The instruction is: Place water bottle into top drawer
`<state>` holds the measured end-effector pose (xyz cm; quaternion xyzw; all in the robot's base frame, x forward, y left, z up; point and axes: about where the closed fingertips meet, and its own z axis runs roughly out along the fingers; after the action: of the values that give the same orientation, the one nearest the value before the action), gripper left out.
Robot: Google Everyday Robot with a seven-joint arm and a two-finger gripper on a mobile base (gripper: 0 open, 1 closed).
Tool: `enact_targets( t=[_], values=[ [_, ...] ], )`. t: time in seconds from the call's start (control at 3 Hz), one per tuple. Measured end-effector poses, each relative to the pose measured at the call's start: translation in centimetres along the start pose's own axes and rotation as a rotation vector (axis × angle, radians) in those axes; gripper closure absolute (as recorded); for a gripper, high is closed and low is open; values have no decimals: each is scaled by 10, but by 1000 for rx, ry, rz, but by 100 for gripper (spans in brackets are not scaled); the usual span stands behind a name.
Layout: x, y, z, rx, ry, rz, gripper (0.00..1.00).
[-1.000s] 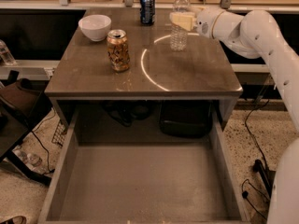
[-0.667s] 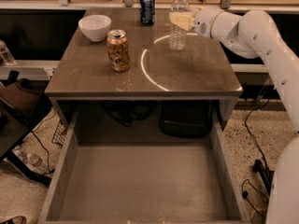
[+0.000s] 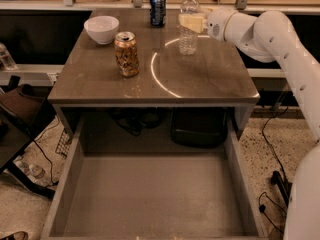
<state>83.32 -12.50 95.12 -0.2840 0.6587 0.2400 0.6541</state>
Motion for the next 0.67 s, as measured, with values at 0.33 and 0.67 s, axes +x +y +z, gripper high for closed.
enact_targets(
  t=[0.33, 0.67],
  values=[
    [-10, 4, -1, -6, 3, -27, 100],
    [-34, 9, -25, -13, -6, -79, 100]
  ],
)
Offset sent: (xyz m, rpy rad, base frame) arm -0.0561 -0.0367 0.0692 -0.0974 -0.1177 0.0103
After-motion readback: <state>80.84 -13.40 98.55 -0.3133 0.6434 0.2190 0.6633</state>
